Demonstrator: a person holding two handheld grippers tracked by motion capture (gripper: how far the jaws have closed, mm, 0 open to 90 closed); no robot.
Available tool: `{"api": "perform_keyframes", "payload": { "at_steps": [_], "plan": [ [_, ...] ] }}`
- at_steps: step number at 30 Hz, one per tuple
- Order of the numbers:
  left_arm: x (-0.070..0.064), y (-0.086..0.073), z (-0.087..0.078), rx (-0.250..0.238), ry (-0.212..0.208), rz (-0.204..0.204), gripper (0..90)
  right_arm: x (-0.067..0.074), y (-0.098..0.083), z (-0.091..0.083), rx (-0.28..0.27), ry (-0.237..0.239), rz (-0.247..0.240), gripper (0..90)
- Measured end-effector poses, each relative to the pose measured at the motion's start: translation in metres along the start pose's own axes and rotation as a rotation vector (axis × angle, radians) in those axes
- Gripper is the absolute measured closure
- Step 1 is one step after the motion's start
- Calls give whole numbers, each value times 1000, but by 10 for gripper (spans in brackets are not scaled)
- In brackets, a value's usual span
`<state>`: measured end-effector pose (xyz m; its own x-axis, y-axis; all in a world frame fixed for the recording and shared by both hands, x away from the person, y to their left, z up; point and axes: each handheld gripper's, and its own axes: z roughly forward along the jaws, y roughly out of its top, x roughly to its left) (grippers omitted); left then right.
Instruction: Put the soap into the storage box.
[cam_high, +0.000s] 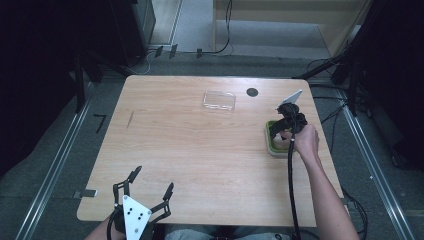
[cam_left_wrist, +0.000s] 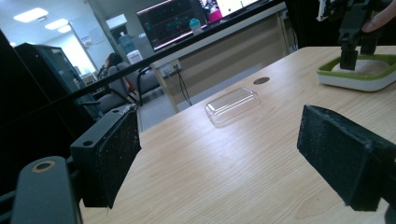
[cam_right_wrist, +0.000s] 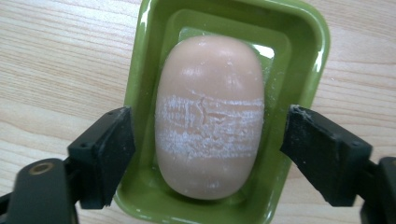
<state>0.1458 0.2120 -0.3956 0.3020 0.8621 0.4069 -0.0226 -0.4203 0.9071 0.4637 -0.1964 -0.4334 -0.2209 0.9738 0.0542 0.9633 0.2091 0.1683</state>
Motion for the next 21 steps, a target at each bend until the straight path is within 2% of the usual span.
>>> {"api": "perform_keyframes", "payload": {
  "at_steps": [3, 10, 21],
  "plan": [
    [0, 0, -1, -2, 0, -3, 138, 0, -4, -5, -10, 5, -1, 146],
    [0, 0, -1, -2, 0, 1, 138, 3, -18, -17, -32, 8, -46, 133],
    [0, 0, -1, -2, 1, 0, 138, 17, -44, -38, -56, 14, -119, 123]
  ]
}}
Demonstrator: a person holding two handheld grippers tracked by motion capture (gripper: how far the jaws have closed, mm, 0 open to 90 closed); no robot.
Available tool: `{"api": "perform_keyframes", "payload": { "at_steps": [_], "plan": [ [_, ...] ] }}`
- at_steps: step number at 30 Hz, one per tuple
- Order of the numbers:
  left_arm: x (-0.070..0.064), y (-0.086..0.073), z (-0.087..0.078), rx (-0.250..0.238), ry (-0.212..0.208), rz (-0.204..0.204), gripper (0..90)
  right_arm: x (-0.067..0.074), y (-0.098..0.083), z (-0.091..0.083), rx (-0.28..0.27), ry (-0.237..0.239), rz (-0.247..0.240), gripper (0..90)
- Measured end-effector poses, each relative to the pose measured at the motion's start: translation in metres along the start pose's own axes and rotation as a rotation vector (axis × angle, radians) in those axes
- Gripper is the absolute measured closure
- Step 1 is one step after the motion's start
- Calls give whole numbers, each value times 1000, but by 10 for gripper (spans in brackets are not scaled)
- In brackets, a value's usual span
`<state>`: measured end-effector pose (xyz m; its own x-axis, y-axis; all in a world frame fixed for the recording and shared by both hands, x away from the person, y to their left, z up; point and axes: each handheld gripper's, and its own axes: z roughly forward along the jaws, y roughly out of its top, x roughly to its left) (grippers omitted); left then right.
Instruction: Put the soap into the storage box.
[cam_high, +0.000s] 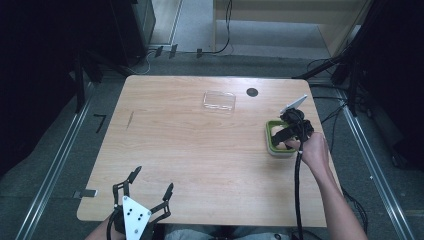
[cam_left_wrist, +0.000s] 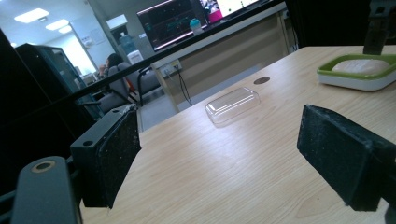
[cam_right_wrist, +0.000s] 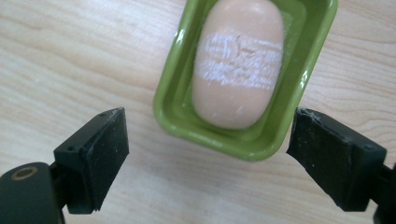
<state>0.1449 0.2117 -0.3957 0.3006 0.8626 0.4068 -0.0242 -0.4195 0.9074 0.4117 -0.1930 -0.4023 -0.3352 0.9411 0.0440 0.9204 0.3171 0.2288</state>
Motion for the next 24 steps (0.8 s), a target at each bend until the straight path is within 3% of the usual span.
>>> {"api": "perform_keyframes", "payload": {
  "at_steps": [6, 24],
  "plan": [
    [0, 0, 0, 1, -3, 5, 138, 9, -11, -7, 5, -2, -47, 117],
    [-1, 0, 0, 0, -4, 7, 138, 32, -46, -23, -4, -13, -127, 117]
  ]
}}
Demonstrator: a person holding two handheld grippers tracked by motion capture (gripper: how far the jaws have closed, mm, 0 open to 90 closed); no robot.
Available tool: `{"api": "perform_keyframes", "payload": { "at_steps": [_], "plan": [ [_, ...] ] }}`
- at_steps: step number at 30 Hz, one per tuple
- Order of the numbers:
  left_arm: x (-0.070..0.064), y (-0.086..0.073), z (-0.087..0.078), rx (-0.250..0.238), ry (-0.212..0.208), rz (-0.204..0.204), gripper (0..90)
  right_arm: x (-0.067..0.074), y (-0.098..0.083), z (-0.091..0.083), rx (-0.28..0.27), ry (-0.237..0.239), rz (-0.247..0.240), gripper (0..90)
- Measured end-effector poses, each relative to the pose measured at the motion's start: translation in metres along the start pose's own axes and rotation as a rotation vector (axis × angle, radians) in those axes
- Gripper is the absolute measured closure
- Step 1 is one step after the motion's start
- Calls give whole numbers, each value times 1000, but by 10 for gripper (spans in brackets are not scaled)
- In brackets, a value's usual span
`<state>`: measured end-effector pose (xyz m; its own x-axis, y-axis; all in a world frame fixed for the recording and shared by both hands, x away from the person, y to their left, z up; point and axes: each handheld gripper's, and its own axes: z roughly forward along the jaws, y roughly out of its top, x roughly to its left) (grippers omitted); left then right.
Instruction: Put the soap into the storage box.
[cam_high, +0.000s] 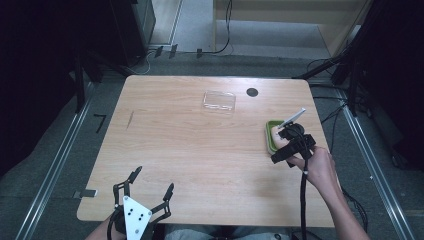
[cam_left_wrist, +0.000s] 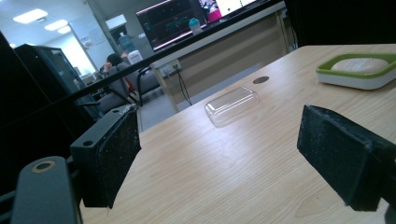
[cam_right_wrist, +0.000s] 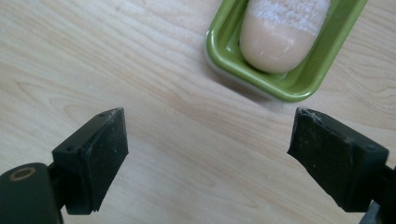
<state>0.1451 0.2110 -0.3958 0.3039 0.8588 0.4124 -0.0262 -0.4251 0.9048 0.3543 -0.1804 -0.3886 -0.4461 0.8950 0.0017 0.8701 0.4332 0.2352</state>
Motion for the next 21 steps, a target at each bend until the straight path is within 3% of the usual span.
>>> {"api": "perform_keyframes", "payload": {
  "at_steps": [11, 21],
  "plan": [
    [0, 0, 0, 2, 0, 4, 138, 16, -25, -3, 3, -8, -55, 117],
    [0, 0, 0, 5, -1, 3, 138, 24, -50, 2, 20, -10, -76, 117]
  ]
}}
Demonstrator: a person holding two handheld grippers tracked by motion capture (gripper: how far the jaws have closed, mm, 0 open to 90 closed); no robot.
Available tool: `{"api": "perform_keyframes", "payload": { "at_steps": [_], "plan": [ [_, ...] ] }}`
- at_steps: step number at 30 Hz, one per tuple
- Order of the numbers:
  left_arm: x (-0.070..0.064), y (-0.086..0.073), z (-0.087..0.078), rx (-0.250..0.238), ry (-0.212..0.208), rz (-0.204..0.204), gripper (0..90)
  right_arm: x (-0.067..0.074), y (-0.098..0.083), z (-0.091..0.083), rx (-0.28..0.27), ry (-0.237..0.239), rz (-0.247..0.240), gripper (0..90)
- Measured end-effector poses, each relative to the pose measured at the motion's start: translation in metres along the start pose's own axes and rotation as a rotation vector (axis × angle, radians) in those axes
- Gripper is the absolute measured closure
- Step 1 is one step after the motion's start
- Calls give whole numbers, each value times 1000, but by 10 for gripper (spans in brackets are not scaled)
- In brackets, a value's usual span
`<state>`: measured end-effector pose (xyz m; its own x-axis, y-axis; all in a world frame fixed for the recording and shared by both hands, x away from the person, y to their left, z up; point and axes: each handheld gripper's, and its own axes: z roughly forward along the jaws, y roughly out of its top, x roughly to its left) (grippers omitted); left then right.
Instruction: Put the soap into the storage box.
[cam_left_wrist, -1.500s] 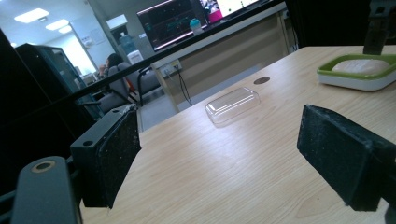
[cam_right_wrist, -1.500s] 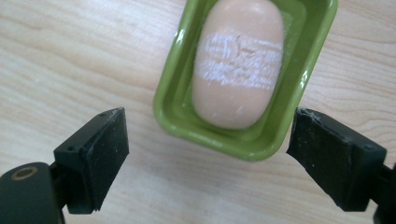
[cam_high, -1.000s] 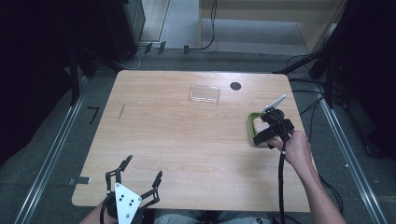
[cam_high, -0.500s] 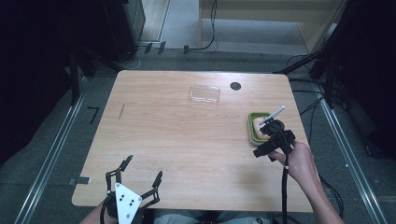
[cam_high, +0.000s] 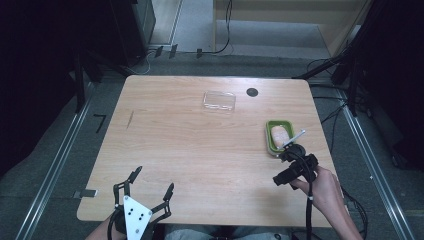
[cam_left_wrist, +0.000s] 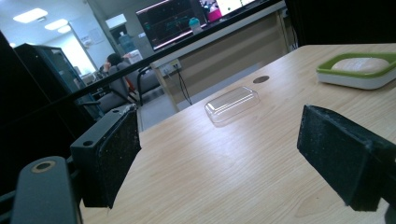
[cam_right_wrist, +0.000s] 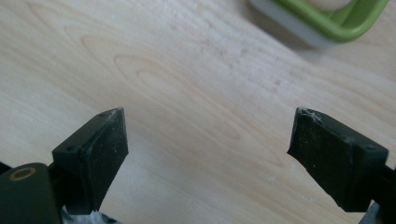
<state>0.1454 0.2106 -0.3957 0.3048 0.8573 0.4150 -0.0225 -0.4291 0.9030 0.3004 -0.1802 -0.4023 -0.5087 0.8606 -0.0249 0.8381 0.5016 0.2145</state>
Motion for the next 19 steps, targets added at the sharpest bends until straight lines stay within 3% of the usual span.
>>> {"api": "perform_keyframes", "payload": {
  "at_steps": [7, 12, 19],
  "plan": [
    [0, 0, 0, 0, 2, -3, 138, 3, -22, 16, 30, 1, -11, 117],
    [0, 0, 0, 0, 3, -3, 138, 1, -41, 28, 51, 4, 7, 117],
    [0, 0, 0, 0, 5, -3, 138, 4, -54, 40, 88, 11, -1, 118]
  ]
}}
